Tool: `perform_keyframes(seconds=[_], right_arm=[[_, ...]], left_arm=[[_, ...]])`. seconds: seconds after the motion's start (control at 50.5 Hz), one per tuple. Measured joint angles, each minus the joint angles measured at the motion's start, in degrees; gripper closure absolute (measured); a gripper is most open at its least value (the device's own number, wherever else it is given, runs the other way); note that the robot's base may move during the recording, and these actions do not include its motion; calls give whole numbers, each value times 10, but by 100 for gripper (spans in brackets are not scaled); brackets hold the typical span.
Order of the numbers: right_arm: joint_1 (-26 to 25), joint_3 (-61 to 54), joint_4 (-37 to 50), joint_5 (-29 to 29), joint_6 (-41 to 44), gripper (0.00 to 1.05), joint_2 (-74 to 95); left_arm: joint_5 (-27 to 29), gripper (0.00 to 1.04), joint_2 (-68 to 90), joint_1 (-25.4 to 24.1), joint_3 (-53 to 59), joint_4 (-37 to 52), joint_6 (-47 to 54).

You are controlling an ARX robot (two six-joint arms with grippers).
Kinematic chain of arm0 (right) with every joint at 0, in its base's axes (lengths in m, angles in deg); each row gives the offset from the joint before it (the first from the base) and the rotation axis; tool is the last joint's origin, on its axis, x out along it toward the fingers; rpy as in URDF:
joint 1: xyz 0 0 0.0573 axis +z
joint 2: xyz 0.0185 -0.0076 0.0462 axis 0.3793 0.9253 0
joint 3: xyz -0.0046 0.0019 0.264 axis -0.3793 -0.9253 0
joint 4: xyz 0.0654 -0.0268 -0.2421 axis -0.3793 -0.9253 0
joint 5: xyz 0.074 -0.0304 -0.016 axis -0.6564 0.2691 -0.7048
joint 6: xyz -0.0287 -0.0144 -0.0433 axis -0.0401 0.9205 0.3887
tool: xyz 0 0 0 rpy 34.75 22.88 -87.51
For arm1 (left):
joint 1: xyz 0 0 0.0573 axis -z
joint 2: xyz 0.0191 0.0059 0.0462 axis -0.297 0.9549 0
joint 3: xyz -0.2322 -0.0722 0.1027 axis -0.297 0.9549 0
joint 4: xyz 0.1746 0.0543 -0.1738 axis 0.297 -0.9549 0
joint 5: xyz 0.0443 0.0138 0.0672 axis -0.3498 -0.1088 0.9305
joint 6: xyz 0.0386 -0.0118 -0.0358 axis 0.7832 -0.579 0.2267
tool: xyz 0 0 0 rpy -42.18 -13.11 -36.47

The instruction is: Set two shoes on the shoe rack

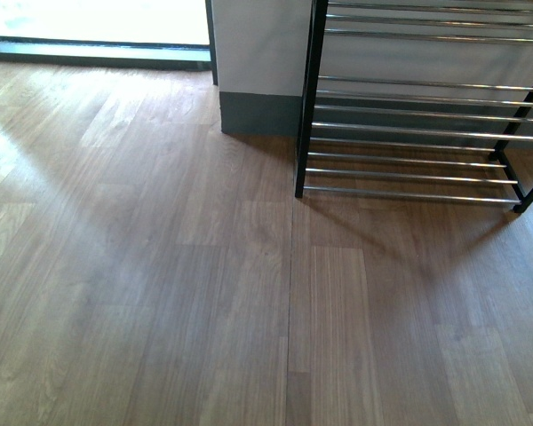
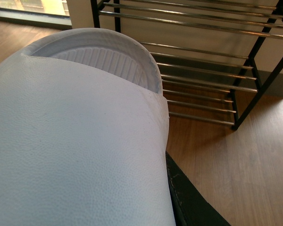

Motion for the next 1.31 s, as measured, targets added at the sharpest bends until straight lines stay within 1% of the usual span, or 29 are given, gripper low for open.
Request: perform_keyframes(seconds=[1.306], right_arm=[[0,1,0,0,-2,103,0]], left_arm=[[0,103,0,0,1,0,0]])
